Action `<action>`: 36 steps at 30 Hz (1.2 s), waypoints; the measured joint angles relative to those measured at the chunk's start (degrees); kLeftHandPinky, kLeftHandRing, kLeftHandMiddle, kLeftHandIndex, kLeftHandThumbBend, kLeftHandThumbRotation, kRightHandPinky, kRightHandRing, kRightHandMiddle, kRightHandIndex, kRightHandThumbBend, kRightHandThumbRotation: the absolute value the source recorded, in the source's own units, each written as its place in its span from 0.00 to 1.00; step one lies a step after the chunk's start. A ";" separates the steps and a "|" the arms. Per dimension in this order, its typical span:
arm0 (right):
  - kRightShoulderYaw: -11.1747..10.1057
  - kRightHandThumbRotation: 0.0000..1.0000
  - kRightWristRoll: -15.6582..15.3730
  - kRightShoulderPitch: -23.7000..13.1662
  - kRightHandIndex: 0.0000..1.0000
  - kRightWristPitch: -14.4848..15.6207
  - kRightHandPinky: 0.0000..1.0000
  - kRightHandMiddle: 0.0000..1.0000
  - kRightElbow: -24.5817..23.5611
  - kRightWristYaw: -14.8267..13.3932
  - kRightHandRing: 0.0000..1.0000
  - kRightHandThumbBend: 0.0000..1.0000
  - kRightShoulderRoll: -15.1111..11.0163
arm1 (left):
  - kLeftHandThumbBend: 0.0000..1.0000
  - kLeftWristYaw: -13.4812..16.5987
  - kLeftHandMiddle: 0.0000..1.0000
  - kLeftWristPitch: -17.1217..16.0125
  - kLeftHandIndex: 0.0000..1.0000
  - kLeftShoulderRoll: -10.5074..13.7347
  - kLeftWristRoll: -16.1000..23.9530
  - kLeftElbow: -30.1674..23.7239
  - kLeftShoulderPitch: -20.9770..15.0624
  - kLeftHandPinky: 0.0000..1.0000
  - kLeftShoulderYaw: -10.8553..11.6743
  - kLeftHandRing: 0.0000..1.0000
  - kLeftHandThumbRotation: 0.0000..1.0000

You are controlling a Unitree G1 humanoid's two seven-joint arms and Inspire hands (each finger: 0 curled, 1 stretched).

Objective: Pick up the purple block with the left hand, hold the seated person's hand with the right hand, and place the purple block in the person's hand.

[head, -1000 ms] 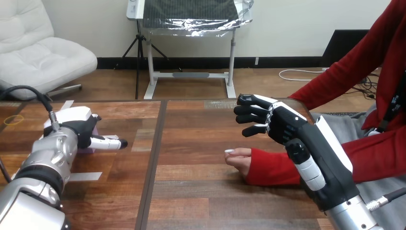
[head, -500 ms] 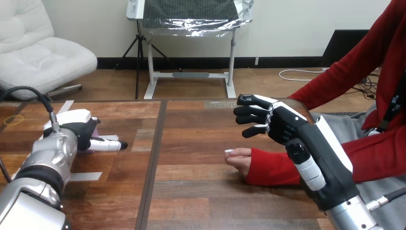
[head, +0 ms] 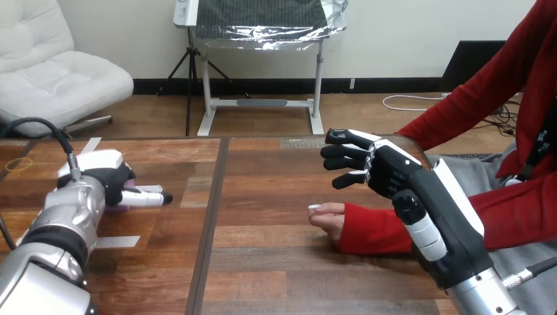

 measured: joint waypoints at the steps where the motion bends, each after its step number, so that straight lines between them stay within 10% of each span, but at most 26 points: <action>1: 0.00 1.00 0.01 0.00 0.80 0.00 0.65 0.77 0.00 0.00 0.75 1.00 0.00 | 0.66 0.04 0.79 0.10 0.80 0.03 -0.07 0.00 -0.22 0.89 0.03 0.80 0.78; 36: -0.03 1.00 -0.03 0.00 0.80 0.09 0.65 0.77 -0.14 0.00 0.75 1.00 -0.05 | 0.68 0.42 0.71 1.23 0.73 0.24 -1.69 0.00 -2.20 0.67 0.41 0.69 0.68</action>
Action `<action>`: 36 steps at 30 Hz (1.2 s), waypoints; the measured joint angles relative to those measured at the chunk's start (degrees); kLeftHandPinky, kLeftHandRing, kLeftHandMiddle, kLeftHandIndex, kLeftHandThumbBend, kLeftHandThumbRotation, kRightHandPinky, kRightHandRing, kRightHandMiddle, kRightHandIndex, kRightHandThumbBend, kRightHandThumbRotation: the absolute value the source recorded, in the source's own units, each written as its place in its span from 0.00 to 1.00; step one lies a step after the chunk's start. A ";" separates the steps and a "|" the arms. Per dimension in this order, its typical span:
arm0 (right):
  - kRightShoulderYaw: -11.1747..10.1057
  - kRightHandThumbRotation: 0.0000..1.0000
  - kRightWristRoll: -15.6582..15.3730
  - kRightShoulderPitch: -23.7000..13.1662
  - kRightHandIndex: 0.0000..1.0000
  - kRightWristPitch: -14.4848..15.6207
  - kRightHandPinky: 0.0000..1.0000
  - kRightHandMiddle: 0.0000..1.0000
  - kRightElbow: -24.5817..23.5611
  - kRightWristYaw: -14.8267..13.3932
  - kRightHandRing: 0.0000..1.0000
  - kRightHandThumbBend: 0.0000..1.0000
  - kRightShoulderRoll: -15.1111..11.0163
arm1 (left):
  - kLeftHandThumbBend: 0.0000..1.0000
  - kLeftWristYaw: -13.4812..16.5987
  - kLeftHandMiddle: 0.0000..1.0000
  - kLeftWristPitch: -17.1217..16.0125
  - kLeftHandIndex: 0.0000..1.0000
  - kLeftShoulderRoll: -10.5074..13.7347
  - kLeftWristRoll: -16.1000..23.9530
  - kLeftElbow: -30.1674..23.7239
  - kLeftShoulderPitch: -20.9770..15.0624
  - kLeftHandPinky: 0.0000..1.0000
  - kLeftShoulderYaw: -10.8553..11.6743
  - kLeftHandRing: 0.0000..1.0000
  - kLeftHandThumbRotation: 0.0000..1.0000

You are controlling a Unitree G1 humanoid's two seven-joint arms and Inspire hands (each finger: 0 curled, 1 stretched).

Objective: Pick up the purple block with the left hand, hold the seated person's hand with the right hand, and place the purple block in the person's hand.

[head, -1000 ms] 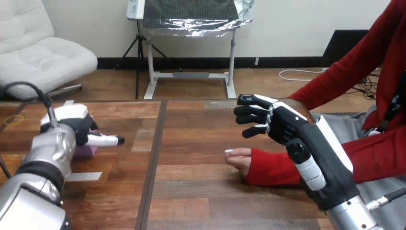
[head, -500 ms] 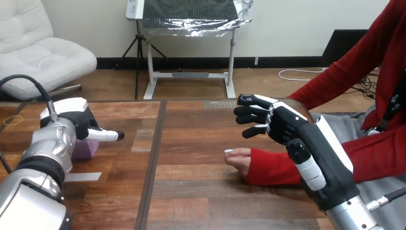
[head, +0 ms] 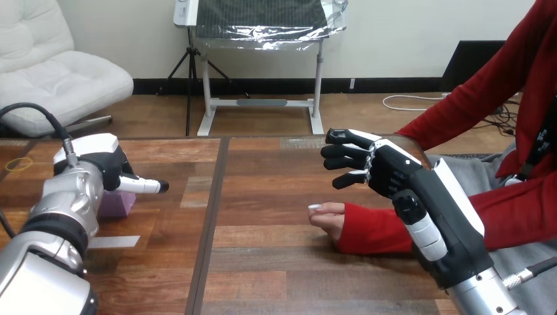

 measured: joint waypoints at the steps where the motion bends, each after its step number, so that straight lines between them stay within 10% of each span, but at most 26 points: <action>1: 0.00 1.00 -0.02 0.00 0.80 0.03 0.65 0.77 -0.04 0.00 0.75 1.00 0.00 | 0.68 0.09 0.71 -0.03 0.72 0.01 -0.25 0.00 0.00 0.67 0.11 0.69 0.67; 36: 0.00 1.00 -0.38 0.00 0.80 0.39 0.66 0.78 -1.20 -0.02 0.76 1.00 -0.01 | 0.63 1.99 0.62 -1.63 0.67 0.53 -8.64 -0.83 0.02 0.50 7.21 0.57 0.47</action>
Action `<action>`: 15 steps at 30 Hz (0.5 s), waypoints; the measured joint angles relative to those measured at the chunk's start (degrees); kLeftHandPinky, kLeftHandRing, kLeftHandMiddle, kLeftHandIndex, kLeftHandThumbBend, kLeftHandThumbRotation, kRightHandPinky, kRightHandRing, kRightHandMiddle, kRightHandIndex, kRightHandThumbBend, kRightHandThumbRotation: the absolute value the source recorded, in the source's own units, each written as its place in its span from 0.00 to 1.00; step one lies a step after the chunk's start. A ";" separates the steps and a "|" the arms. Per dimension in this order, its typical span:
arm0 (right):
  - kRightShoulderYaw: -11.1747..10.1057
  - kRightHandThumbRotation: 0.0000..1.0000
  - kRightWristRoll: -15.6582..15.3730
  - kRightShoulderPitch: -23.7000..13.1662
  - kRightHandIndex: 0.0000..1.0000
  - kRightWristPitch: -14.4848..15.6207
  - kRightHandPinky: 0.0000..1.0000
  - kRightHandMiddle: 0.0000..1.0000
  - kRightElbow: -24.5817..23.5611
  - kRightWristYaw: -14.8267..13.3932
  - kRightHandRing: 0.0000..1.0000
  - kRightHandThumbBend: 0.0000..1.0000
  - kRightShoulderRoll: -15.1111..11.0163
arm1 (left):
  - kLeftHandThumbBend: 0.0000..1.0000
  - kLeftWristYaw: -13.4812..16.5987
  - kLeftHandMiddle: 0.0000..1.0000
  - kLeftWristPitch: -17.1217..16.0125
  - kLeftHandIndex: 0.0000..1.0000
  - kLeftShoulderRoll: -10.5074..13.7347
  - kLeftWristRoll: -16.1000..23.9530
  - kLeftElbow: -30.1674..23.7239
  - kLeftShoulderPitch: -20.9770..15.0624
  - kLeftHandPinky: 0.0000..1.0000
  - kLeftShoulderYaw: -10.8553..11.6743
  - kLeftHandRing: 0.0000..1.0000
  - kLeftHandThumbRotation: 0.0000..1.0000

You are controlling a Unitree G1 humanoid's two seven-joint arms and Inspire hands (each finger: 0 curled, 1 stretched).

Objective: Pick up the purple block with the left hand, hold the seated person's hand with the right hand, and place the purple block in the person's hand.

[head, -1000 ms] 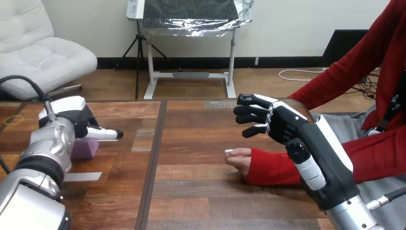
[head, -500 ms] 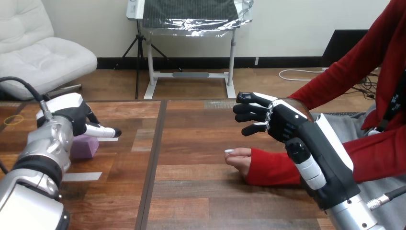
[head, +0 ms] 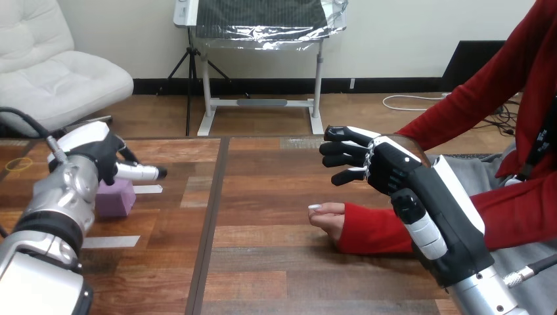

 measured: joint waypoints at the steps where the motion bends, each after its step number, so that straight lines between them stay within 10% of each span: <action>1: 0.00 1.00 0.01 0.00 0.80 0.00 0.66 0.78 0.00 0.00 0.76 1.00 0.00 | 0.63 0.00 0.62 -0.25 0.67 0.04 -0.31 -0.09 0.00 0.50 0.34 0.57 0.46; 15: -0.01 1.00 0.02 0.00 0.80 0.01 0.67 0.78 0.00 0.00 0.76 1.00 0.01 | 0.62 -0.14 0.61 -2.95 0.64 0.67 -3.57 -2.49 0.01 0.49 3.83 0.55 0.43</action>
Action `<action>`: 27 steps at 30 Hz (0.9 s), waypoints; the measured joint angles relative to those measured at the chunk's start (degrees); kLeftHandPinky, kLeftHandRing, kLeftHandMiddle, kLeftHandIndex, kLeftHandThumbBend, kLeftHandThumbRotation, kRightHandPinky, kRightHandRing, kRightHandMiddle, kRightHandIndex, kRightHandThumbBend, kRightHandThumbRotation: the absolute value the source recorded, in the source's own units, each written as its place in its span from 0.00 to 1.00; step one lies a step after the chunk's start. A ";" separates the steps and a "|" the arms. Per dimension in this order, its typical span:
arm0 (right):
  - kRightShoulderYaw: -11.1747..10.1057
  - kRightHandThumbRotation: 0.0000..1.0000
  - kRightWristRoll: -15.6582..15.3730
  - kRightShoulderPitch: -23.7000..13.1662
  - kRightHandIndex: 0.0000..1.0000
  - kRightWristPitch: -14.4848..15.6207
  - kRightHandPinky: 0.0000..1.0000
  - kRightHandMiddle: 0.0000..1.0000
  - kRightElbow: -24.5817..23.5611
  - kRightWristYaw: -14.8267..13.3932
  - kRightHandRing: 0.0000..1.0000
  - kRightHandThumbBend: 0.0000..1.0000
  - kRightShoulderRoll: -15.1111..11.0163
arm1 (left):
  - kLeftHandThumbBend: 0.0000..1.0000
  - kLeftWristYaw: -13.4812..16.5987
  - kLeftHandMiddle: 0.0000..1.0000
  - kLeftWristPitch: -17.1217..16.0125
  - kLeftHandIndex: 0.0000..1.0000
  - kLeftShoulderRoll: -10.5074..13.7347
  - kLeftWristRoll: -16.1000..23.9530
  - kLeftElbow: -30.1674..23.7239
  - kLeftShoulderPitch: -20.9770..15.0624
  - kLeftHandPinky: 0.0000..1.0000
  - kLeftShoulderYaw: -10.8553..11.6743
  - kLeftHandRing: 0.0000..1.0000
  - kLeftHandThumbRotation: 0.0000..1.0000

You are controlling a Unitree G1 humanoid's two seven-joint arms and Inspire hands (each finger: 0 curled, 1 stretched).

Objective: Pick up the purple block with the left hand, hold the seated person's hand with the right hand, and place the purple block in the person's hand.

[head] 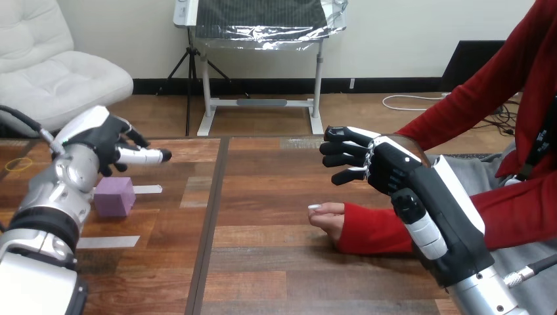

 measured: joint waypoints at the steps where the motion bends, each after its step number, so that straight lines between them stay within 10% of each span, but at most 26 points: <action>1: 0.00 1.00 0.00 0.00 0.80 0.00 0.67 0.78 0.00 0.00 0.76 1.00 0.00 | 0.62 0.00 0.61 -0.22 0.63 0.07 0.00 -0.14 0.00 0.49 0.05 0.55 0.42; 27: 0.00 1.00 -0.03 0.00 0.80 0.07 0.66 0.78 0.00 0.00 0.75 0.99 -0.04 | 0.77 5.61 0.83 -4.18 0.81 2.97 4.84 -4.26 0.13 0.77 -0.44 0.81 0.45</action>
